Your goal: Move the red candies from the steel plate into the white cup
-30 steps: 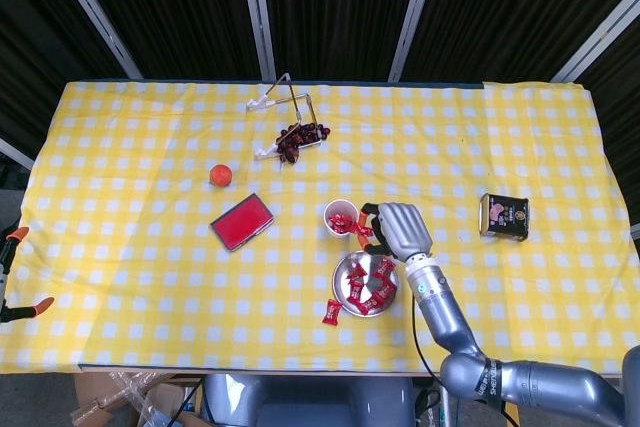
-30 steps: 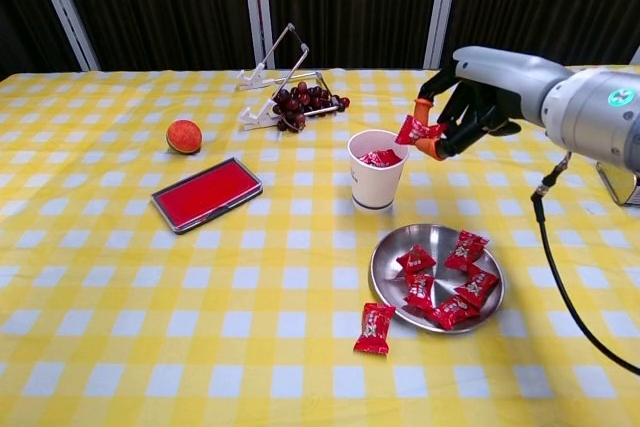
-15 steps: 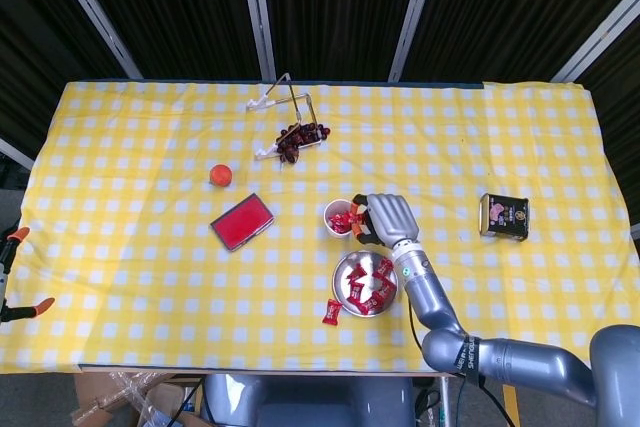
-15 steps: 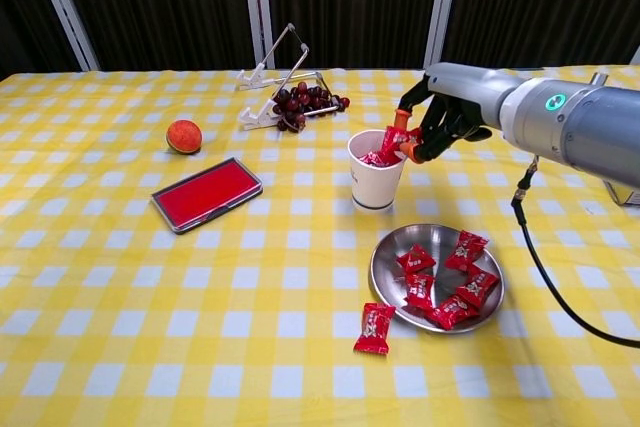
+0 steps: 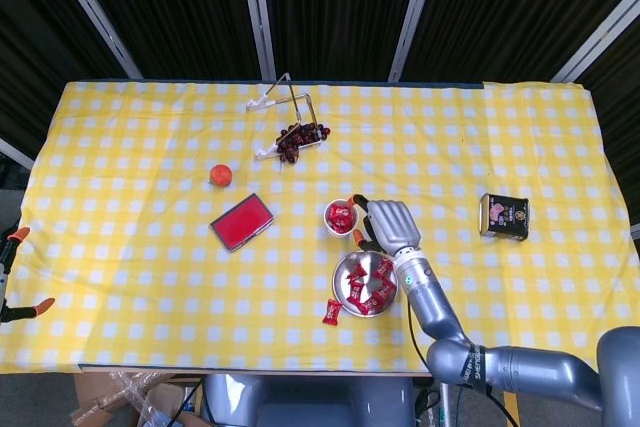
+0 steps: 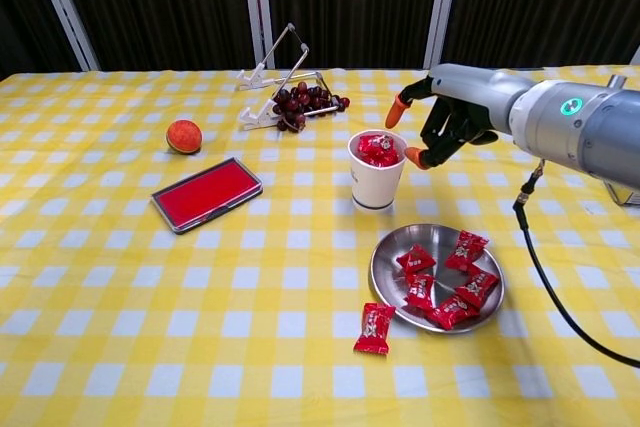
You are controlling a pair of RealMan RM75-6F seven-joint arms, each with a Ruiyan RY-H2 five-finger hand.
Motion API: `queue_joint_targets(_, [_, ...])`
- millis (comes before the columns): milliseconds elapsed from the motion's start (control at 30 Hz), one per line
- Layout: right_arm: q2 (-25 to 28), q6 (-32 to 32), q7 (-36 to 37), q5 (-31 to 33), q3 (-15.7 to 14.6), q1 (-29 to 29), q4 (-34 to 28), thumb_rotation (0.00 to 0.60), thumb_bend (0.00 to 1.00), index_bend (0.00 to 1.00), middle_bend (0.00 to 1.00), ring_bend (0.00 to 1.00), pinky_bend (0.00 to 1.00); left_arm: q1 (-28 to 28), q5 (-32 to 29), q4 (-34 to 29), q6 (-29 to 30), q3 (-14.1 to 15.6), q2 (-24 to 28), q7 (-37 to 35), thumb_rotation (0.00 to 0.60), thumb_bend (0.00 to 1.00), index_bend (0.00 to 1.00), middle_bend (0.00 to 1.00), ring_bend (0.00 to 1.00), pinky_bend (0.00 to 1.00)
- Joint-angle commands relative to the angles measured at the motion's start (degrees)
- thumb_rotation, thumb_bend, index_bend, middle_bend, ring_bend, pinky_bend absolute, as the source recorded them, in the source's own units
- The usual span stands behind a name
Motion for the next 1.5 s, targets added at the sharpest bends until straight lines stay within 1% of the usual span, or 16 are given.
queue_joint_targets(33, [2.27,2.60,-0.99,-1.58,-2.17,-1.84,-4.55,0.600,0.48,0.26,0.86,0.97,0.93,0.07,0.18,0.06,0.19,0.04,-0.08,0.03,0.600,0.05,0.00,0.00,0.00,0.00])
queue_joint_targets(167, [3.29,4.87,-2.34,-3.16,-5.86,-3.96,-8.21,0.600,0.44,0.26,0.86,0.97,0.93,0.23,0.66,0.16,0.71,0.11,-0.24,0.08,0.600,0.05,0.00,0.00,0.00,0.00])
queue_joint_targets(300, [3.35,5.29,-3.76,-2.63,-8.69,-5.14,-9.34,0.600,0.40,0.26,0.86,0.97,0.93,0.38,0.91,0.17,1.12,0.12,-0.34,0.07,0.600,0.05,0.00,0.00,0.00,0.00])
queue_joint_targets(367, [3.23,5.28,-4.53,-2.04,-9.78,-5.50,-9.60,0.600,0.39,0.26,0.86,0.97,0.93,0.41,0.99,0.23,1.24,0.12,-0.41,0.10,0.600,0.05,0.00,0.00,0.00,0.00])
queue_joint_targets(567, [2.31,5.65,-5.36,-2.10,-11.18,-6.12,-9.05,0.600,0.37,0.26,0.86,0.97,0.93,0.47,1.11,0.27,1.36,0.14,-0.45,0.09,0.600,0.05,0.00,0.00,0.00,0.00])
queue_joint_targets(767, [0.75,5.30,-5.04,-2.15,-11.98,-6.80,-8.16,0.600,0.36,0.26,0.86,0.97,0.93,0.50,1.19,0.28,1.38,0.15,-0.46,0.01,0.600,0.05,0.00,0.00,0.00,0.00])
queue_joint_targets(933, [-1.09,4.37,-4.05,-2.57,-11.95,-7.00,-6.91,0.600,0.36,0.26,0.86,0.97,0.93,0.47,0.99,0.31,1.32,0.07,-0.49,0.05,0.600,0.05,0.00,0.00,0.00,0.00])
queue_joint_targets(1067, [-2.72,3.54,-3.36,-2.61,-11.52,-6.95,-4.99,0.600,0.36,0.29,0.86,0.97,0.93,0.50,0.80,0.29,1.32,0.01,-0.46,0.01,0.600,0.05,0.00,0.00,0.00,0.00])
queue_joint_targets(1233, [-4.19,1.92,-1.93,-1.76,-10.46,-6.83,-2.59,0.600,0.36,0.29,0.86,0.97,0.93,0.43,0.53,0.32,1.12,-0.08,-0.43,0.02,0.600,0.05,0.00,0.00,0.00,0.00])
queue_joint_targets(1500, [-5.64,-1.26,-0.89,-0.65,-10.17,-6.41,0.91,0.600,0.36,0.30,0.86,0.97,0.93,0.24,0.00,0.17,0.57,-0.14,-0.30,0.10,0.600,0.05,0.00,0.00,0.00,0.00])
